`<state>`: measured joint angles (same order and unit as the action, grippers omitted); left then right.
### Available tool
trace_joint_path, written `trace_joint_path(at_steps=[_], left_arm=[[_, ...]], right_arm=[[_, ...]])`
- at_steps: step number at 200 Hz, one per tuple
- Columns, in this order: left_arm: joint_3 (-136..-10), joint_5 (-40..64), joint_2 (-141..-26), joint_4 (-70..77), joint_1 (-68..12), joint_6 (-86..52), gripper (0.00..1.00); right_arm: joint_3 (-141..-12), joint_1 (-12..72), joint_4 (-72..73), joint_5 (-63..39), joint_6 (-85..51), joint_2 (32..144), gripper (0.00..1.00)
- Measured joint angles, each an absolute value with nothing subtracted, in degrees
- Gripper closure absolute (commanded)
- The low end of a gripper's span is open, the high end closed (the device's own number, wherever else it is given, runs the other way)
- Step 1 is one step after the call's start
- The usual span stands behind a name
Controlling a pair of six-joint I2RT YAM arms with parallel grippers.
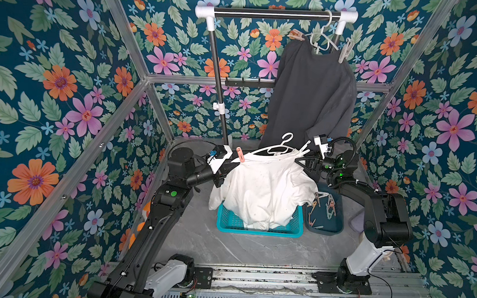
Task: Use clothespins to secure the t-shirt on both sides of the hanger
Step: Hang the hanger on the clothesline.
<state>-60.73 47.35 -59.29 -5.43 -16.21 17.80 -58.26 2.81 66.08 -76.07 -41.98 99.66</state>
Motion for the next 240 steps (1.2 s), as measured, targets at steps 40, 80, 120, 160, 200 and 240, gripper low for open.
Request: trace_joint_path(at_steps=[40, 80, 120, 160, 200, 240], left_arm=[[-60.82, 47.66, -60.01, -4.69, -15.57, 16.86, 1.00], [-60.51, 47.97, -60.86, -3.88, -14.13, 16.78, 1.00], [-60.45, 47.90, -62.04, -2.63, -13.52, 16.14, 1.00], [-60.38, 46.24, -62.65, -2.55, -13.45, 15.22, 0.91], [-59.18, 43.57, -62.39, -1.67, -13.41, 15.84, 0.25], [-58.39, 41.52, -62.00, -0.89, -13.47, 15.53, 0.00]], right_arm=[[-56.69, 2.96, 63.42, -76.07, -41.21, 96.49, 0.60], [-54.98, 3.05, 58.08, -75.66, -37.56, 91.50, 0.64], [-54.68, 3.05, 50.59, -75.02, -32.95, 88.64, 0.78], [-55.11, 3.22, 45.23, -75.55, -29.76, 86.43, 0.95], [-56.34, 3.90, 36.21, -74.74, -26.92, 82.61, 1.00], [-57.69, 6.04, 21.45, -67.29, -20.86, 77.14, 1.00]])
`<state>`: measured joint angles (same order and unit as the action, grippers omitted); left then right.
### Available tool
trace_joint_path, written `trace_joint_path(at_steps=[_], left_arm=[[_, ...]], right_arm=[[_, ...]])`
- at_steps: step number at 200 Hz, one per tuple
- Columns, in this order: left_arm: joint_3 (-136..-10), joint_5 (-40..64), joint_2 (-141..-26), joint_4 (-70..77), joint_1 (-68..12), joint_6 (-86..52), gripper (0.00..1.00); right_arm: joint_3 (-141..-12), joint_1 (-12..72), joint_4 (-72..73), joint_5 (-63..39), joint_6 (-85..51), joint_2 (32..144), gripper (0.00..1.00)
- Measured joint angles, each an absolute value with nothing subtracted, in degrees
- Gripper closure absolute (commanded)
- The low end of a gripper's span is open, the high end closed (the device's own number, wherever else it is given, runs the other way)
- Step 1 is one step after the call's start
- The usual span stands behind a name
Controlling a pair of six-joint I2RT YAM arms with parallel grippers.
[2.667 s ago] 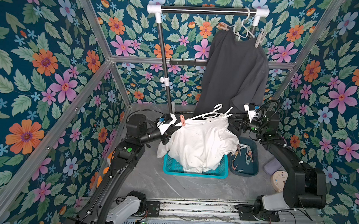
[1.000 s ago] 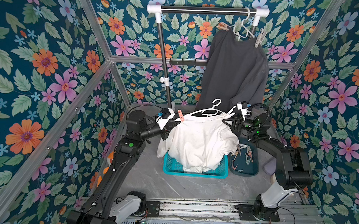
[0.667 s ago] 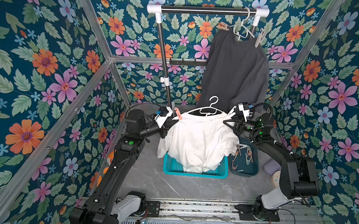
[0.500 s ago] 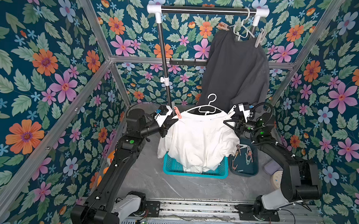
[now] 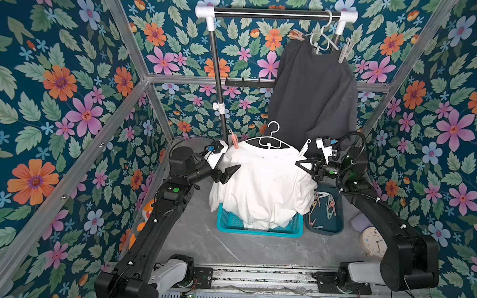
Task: Use clothespins to secure the t-shirt on both sides of the hanger
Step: Hang the hanger on the clothesline.
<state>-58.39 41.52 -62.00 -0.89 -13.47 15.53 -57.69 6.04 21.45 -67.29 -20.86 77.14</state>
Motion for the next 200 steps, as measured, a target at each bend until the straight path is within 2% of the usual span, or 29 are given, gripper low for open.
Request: trace_joint_path(at_steps=[36, 74, 114, 200], left_arm=[[-58.39, 37.67, -60.40, -0.95, -13.52, 14.92, 0.00], [-58.13, 32.10, -58.57, -0.86, -13.50, 11.97, 0.00], [-57.14, 29.36, -57.52, -0.91, -13.45, 9.32, 0.00], [-55.46, 28.64, -56.82, -0.62, -13.45, 4.36, 0.02]], right_arm=[[-59.99, 7.09, 11.14, -61.08, -19.18, 73.87, 1.00], [-66.83, 12.53, -2.96, -50.81, -14.24, 69.89, 1.00], [-73.28, 13.21, -15.29, -42.37, -13.21, 67.59, 1.00], [-88.20, 17.67, -27.70, -27.68, -13.61, 65.63, 1.00]])
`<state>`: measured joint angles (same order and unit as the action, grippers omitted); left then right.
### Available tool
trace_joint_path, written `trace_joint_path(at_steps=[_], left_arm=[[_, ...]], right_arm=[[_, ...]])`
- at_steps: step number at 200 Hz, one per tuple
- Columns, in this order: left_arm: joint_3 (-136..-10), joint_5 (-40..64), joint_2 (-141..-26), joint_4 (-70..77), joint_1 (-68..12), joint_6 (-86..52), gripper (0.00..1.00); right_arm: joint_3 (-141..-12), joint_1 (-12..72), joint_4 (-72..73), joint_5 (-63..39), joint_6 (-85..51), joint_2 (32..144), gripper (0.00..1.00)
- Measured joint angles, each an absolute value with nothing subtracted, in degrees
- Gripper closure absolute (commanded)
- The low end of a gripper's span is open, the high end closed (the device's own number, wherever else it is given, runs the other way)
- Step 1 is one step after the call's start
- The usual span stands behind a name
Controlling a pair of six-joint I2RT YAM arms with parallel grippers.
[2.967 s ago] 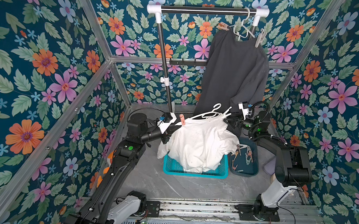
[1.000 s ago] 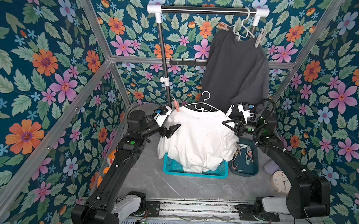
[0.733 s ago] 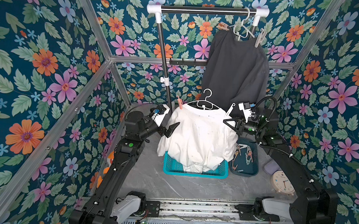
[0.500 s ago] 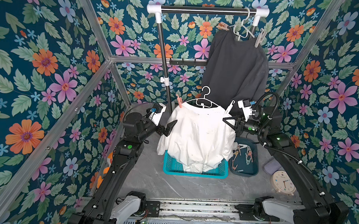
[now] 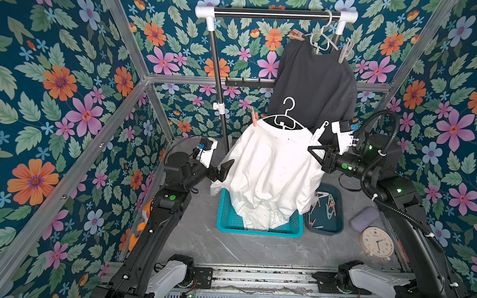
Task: Use clothespins to secure the t-shirt on both sides of the hanger
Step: Hang the hanger on the clothesline.
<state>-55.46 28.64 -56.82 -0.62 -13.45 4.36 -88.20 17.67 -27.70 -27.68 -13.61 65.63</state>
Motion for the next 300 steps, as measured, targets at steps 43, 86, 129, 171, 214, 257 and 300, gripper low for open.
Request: trace_joint_path(at_steps=[43, 86, 129, 171, 214, 257, 300], left_arm=[[-52.82, 29.76, -55.70, 1.28, -13.52, 2.09, 0.03], [-51.90, 30.20, -55.53, 2.11, -13.56, 0.89, 0.03], [-51.29, 30.83, -55.81, 3.64, -13.58, -0.51, 0.05], [-49.25, 31.29, -56.55, 5.58, -13.69, -3.36, 0.06], [-49.06, 31.31, -55.90, 6.00, -13.78, -4.12, 0.06], [-48.45, 31.31, -55.24, 6.94, -13.85, -4.29, 0.06], [-47.86, 31.31, -55.11, 7.46, -13.89, -4.32, 0.06]], right_arm=[[-95.18, 17.80, -27.44, -23.31, -13.26, 68.20, 1.00], [-105.69, 17.82, -27.24, -21.50, -10.22, 74.24, 1.00], [-114.17, 17.82, -27.07, -20.78, -8.29, 79.50, 1.00], [-122.21, 17.82, -27.27, -20.78, -8.27, 83.33, 1.00], [-132.86, 17.82, -29.32, -19.27, -7.73, 87.44, 1.00], [-139.37, 17.82, -30.00, -16.97, -6.04, 91.44, 1.00], [-151.46, 17.82, -30.74, -14.28, -3.20, 99.79, 1.00]])
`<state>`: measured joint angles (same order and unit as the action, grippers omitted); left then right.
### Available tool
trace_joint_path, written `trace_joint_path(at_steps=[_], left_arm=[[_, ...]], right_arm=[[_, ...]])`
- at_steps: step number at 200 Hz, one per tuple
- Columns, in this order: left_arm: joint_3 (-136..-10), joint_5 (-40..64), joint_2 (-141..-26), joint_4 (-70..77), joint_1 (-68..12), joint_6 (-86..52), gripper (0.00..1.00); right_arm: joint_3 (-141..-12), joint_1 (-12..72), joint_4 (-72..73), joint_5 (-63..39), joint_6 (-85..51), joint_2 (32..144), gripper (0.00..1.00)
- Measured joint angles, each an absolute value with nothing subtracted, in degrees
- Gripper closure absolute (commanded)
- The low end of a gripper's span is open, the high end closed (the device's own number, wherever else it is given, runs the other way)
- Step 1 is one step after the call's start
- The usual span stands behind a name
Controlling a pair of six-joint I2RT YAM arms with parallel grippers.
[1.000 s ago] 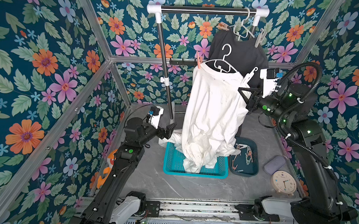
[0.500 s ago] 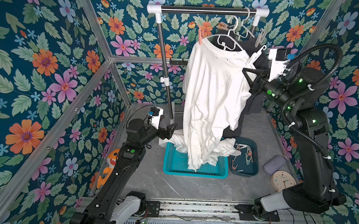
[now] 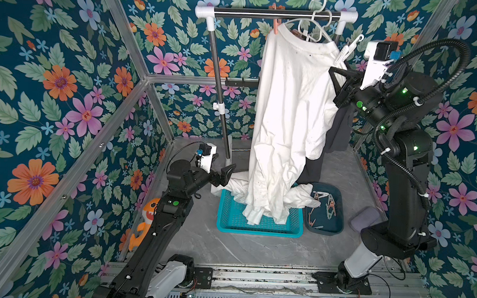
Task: Use clothespins to secure the t-shirt on both sides of the hanger
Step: Hang the hanger on the clothesline.
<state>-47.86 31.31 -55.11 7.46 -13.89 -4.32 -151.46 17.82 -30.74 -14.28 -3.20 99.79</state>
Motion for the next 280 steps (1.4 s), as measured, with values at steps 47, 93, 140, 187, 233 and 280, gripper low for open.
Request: trace_joint_path(at_steps=[47, 93, 140, 187, 233, 280], left_arm=[[-47.29, 31.24, -55.29, 8.36, -13.89, -4.51, 0.06], [-47.40, 31.29, -56.16, 8.82, -13.91, -4.51, 0.06], [-47.29, 31.46, -56.10, 8.99, -14.00, -4.49, 0.06], [-47.27, 31.42, -55.99, 8.99, -14.06, -4.34, 0.06], [-47.53, 31.42, -56.42, 8.99, -14.26, -4.27, 0.06], [-47.33, 31.44, -55.61, 8.99, -14.31, -4.27, 0.06]], right_arm=[[-152.90, 17.67, -31.81, -12.80, -2.57, 101.25, 1.00], [-148.79, 17.56, -31.86, -11.38, -2.48, 101.60, 1.00], [-150.36, 17.50, -32.73, -9.89, -1.74, 105.36, 1.00], [-145.75, 17.52, -28.95, -9.45, -0.93, 103.15, 1.00], [-145.14, 16.95, -24.60, -8.25, -0.93, 102.37, 1.00], [-151.48, 16.53, -24.67, -8.05, -0.91, 108.01, 1.00]])
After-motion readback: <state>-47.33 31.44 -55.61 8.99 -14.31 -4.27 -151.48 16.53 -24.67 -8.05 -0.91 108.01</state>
